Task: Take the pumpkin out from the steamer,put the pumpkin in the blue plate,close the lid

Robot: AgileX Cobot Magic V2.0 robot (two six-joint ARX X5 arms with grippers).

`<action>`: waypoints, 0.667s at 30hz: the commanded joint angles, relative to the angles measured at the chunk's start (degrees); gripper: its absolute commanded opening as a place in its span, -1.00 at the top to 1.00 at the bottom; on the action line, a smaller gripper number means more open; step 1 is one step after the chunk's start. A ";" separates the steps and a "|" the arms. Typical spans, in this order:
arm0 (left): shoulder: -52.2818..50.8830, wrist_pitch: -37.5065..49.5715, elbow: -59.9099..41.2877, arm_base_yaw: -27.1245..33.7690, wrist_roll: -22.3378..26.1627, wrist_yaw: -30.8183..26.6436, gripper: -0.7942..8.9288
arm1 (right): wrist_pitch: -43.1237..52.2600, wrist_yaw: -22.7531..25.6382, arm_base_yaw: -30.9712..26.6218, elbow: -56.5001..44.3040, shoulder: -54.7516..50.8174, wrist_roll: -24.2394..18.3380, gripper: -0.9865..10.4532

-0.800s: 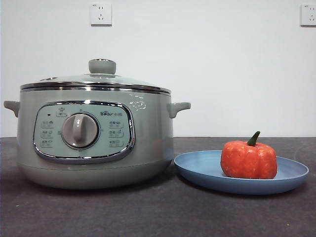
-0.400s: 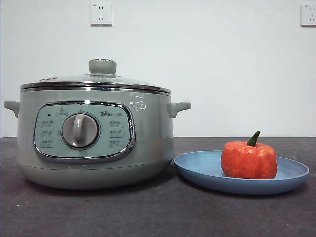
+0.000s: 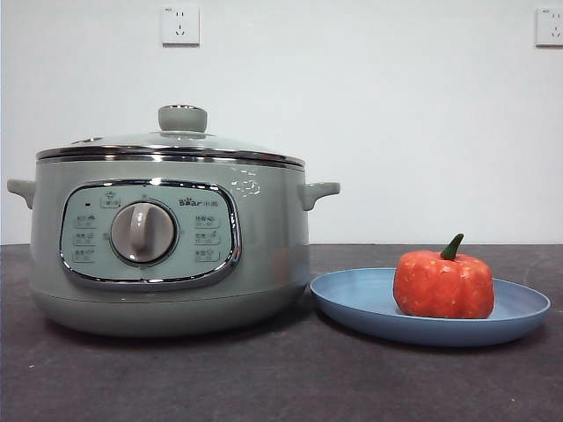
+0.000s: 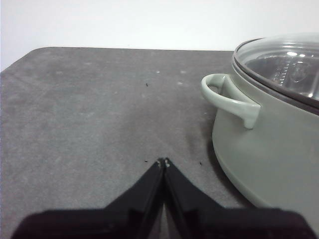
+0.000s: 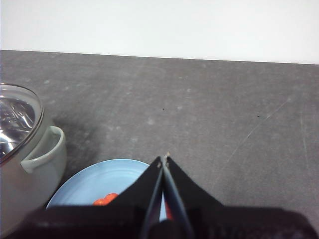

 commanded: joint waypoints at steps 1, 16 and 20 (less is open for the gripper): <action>-0.17 -1.01 -0.33 0.22 -0.52 0.31 0.84 | 0.39 0.20 0.09 -0.17 -0.04 0.55 0.82; -0.13 -1.62 -0.31 0.22 -0.52 0.28 0.84 | 0.39 0.20 0.09 -0.17 -0.07 0.55 0.82; -0.13 -1.62 -0.31 0.22 -0.52 0.28 0.84 | 0.39 0.17 0.09 -0.17 -0.04 0.55 0.82</action>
